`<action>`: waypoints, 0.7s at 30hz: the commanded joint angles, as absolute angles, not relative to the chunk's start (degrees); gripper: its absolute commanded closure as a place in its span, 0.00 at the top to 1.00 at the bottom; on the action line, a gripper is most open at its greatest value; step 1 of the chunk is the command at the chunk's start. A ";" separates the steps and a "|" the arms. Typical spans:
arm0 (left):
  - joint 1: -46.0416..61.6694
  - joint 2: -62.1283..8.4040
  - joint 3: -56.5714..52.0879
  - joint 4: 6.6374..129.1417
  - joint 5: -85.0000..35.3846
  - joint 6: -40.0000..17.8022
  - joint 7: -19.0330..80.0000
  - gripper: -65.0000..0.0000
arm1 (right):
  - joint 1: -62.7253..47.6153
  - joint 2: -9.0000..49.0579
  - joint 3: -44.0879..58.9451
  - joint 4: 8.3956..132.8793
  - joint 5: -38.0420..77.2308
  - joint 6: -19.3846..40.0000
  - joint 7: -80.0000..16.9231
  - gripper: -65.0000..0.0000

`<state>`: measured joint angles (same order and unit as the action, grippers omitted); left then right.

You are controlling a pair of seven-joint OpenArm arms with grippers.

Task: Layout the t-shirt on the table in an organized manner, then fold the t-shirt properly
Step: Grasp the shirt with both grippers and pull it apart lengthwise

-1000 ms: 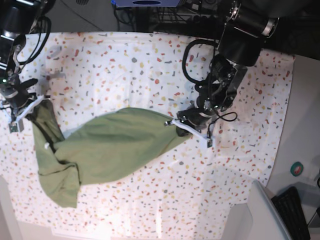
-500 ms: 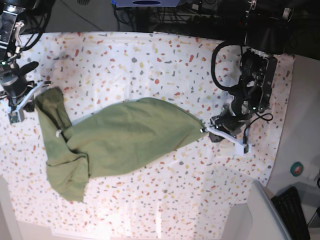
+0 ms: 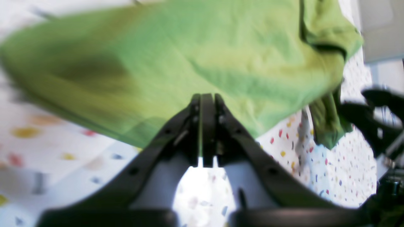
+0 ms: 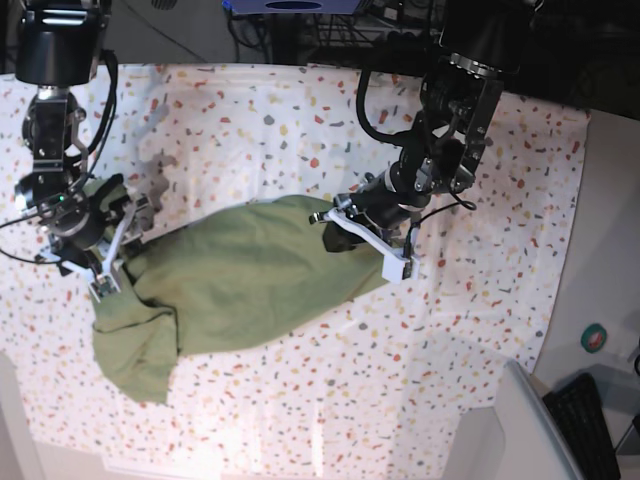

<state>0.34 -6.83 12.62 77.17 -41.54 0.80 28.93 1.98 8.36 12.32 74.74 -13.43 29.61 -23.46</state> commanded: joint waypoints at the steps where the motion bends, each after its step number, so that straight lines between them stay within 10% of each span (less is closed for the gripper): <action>1: -1.63 -6.90 13.05 76.97 -41.89 0.57 27.56 0.33 | 3.82 8.92 12.53 73.98 -13.23 29.23 -22.73 0.54; 4: -4.35 -4.53 15.52 72.31 -41.89 0.57 25.80 0.39 | 7.60 8.92 12.53 69.05 -13.23 29.05 -22.73 0.54; 9: -10.59 -2.24 23.16 58.95 -41.89 0.57 20.44 0.02 | 10.86 9.80 13.85 63.78 -13.23 29.05 -22.64 0.54; 12: -13.67 -2.33 29.23 49.80 -41.89 0.57 17.54 0.00 | 11.65 10.15 16.04 61.58 -13.23 29.05 -19.56 0.52; 17: -15.43 -4.79 31.25 39.25 -41.89 0.66 15.34 0.00 | 12.97 12.18 16.48 54.37 -13.23 29.05 -14.11 0.00; 21: -14.02 -9.63 31.25 42.51 -41.89 0.66 15.34 0.00 | 12.62 12.35 16.84 55.34 -13.23 29.05 -14.11 0.00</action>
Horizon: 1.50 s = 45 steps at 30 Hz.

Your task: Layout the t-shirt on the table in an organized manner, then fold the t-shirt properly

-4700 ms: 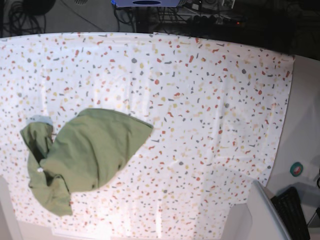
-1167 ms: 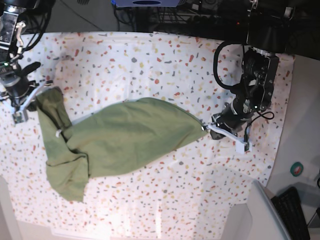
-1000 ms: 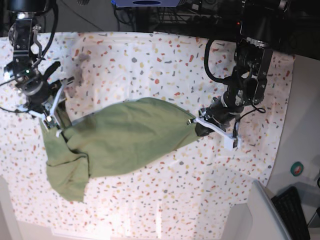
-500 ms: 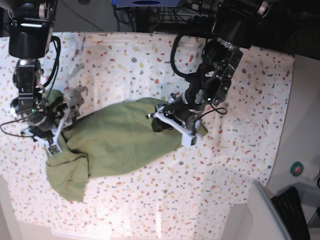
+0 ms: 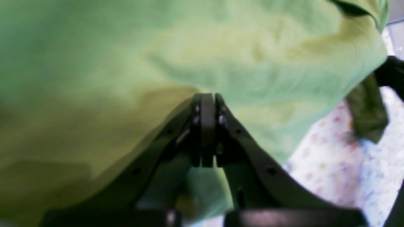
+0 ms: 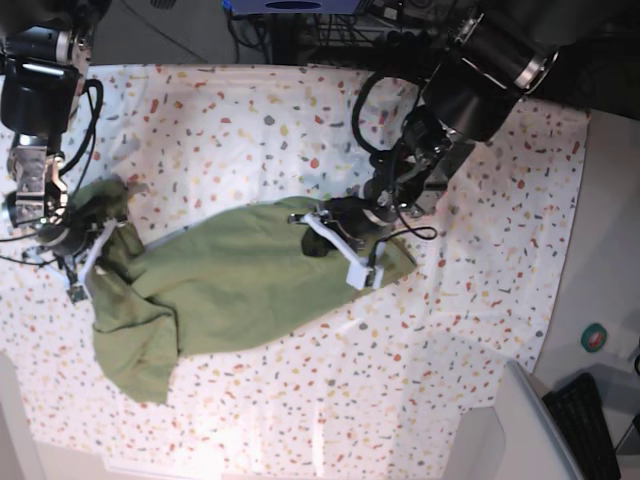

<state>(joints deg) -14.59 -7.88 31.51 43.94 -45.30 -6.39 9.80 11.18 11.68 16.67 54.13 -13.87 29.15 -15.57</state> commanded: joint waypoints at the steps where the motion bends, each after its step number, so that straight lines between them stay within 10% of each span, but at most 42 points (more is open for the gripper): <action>1: -13.67 -11.03 31.25 43.82 -41.89 0.66 15.43 0.00 | 11.47 12.09 16.84 57.19 -13.23 29.14 -14.20 0.00; 10: -15.87 -17.19 27.65 45.76 -42.24 0.66 15.60 0.00 | 9.54 12.44 16.48 71.52 -13.32 29.23 -18.42 0.00; 24: -15.43 -17.19 15.78 65.63 -42.24 0.66 26.59 0.00 | 25.27 14.46 16.84 49.01 -13.14 29.14 -24.04 0.00; 28: -14.02 -17.71 13.49 66.42 -42.42 0.66 29.05 0.00 | 21.41 13.58 26.51 61.32 -7.78 29.58 -29.93 0.55; 30: -11.12 -17.63 9.71 67.74 -42.42 0.40 29.23 0.00 | 17.19 12.00 31.96 69.32 -2.24 30.02 -31.96 0.60; 36: -0.75 -15.60 0.48 76.09 -42.42 0.31 29.23 0.81 | 4.62 9.98 34.24 79.78 7.87 30.73 -39.52 0.58; 45: 8.40 -11.30 -0.57 78.11 -42.42 -7.87 29.05 0.84 | 2.68 8.31 34.33 69.58 14.81 30.73 -36.35 0.58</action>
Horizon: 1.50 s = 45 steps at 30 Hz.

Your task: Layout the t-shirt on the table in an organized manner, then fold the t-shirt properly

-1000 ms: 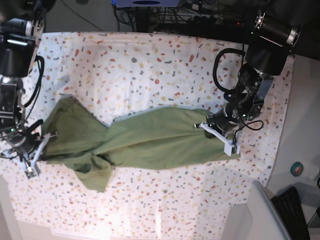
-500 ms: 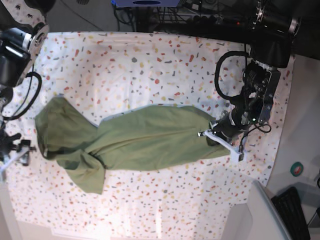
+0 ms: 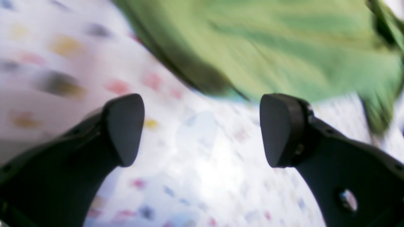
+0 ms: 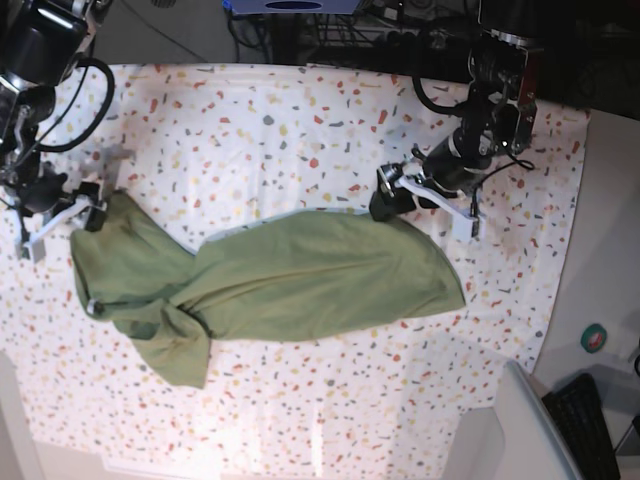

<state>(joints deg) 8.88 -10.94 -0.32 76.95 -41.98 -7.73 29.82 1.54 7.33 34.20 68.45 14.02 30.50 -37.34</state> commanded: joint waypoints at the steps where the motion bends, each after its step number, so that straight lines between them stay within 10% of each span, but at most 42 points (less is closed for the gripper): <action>1: 9.01 -10.77 -0.57 78.20 -42.33 -9.10 29.05 0.84 | 3.30 8.22 34.33 67.65 14.81 30.73 -35.21 0.58; 12: 14.37 -8.92 -0.57 77.23 -42.42 -14.46 20.44 0.84 | 8.75 8.31 34.24 52.09 14.81 35.82 -31.25 0.54; 16: 11.91 -7.34 -0.66 74.15 -42.42 -14.46 20.26 0.84 | 9.45 8.57 34.24 49.63 14.81 38.46 -31.60 0.00; 45: -0.31 -1.36 -12.44 57.36 -41.98 -14.02 25.10 0.84 | 7.96 9.80 33.98 49.80 14.73 38.46 -31.60 0.00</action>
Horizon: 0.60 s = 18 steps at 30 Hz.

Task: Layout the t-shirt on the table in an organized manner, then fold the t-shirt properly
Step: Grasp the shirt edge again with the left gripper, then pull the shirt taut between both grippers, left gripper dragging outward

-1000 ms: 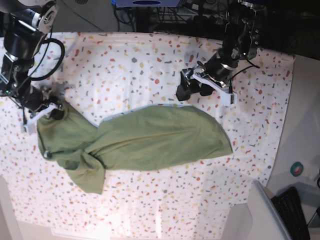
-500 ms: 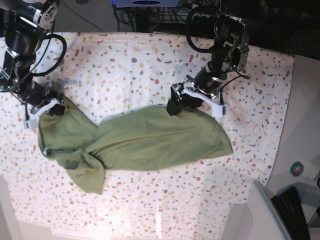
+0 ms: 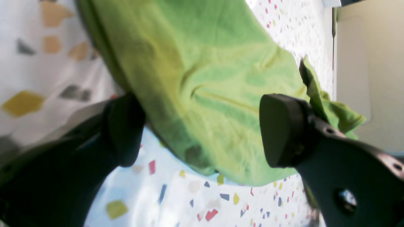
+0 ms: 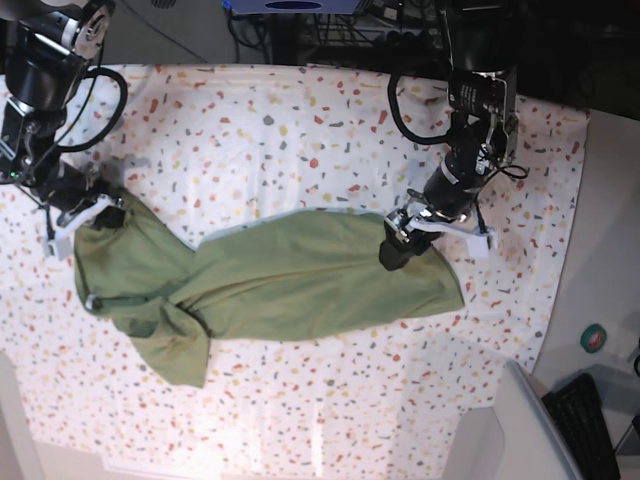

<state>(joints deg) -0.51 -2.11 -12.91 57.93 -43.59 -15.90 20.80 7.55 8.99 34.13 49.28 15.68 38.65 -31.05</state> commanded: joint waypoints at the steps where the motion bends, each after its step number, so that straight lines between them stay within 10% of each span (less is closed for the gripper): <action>1: -0.40 -1.45 -10.42 57.36 -41.98 -14.02 25.10 0.84 | 7.96 9.80 33.98 49.80 14.73 38.46 -31.60 0.00; 5: -0.22 -1.63 -5.32 57.10 -42.07 -14.02 25.10 0.69 | 7.96 9.80 34.07 49.80 14.64 38.46 -31.60 0.00; 10: -0.40 -3.74 -5.49 59.82 -42.42 -14.02 30.73 0.00 | 7.16 9.80 34.07 52.53 14.46 38.46 -31.69 0.00; 18: -0.48 -9.45 -5.49 83.82 -42.42 -5.14 46.73 0.00 | -1.27 9.63 34.24 78.55 14.64 38.29 -42.24 0.00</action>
